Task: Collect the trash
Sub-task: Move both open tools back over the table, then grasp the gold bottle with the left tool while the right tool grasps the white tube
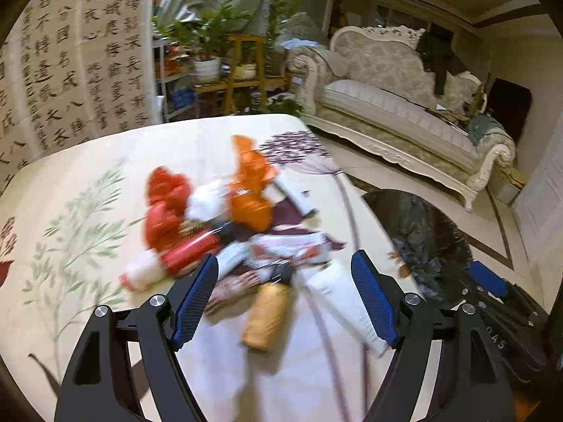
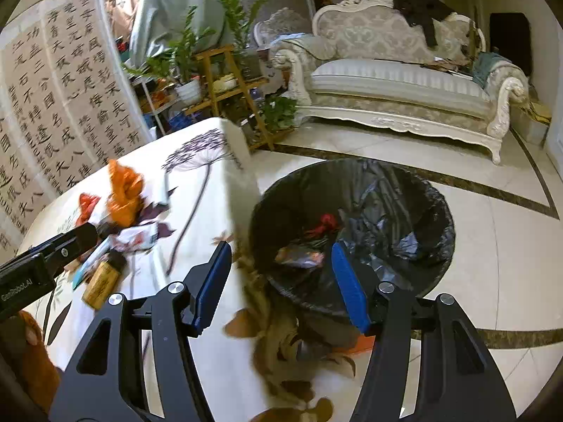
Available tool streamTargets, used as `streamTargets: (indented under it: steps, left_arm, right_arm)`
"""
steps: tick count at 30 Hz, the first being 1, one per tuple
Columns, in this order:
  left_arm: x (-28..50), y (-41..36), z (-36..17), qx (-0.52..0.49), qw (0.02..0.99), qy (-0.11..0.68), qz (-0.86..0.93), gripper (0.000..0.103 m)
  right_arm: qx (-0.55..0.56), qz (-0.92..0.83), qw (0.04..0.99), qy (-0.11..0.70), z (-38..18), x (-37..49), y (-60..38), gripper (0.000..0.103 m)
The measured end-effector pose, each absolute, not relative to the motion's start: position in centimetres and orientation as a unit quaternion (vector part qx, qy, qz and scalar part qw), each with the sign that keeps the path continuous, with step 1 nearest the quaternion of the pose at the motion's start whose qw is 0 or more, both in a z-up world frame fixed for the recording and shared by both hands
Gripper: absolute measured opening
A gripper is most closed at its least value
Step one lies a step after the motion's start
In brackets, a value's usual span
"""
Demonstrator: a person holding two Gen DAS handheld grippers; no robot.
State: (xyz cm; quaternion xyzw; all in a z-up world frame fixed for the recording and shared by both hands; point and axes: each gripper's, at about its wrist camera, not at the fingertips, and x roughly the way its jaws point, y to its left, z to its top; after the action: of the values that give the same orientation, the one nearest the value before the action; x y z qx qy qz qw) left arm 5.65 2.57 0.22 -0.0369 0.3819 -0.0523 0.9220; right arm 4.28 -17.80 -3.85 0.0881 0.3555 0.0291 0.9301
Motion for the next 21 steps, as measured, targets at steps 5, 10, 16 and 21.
streamTargets:
  steps: [5, 10, 16, 21]
  left_arm:
    - [4.5, 5.2, -0.4, -0.045, 0.921, 0.387, -0.029, 0.075]
    - [3.7, 7.1, -1.1, -0.053, 0.919, 0.391, -0.013, 0.076]
    - [2.8, 9.0, -2.1, -0.057, 0.916, 0.397, 0.003, 0.075]
    - [2.7, 9.8, -2.5, -0.064, 0.913, 0.403, 0.009, 0.075]
  right_arm:
    - [0.071, 0.052, 0.926, 0.366, -4.1, 3.5, -15.2, 0.058]
    - [0.048, 0.076, 0.922, 0.378, -4.6, 3.2, -12.3, 0.058]
    - [0.022, 0.091, 0.913, 0.396, -5.4, 3.5, -9.9, 0.058]
    - [0.000, 0.085, 0.912, 0.401, -5.7, 4.0, -8.9, 0.056]
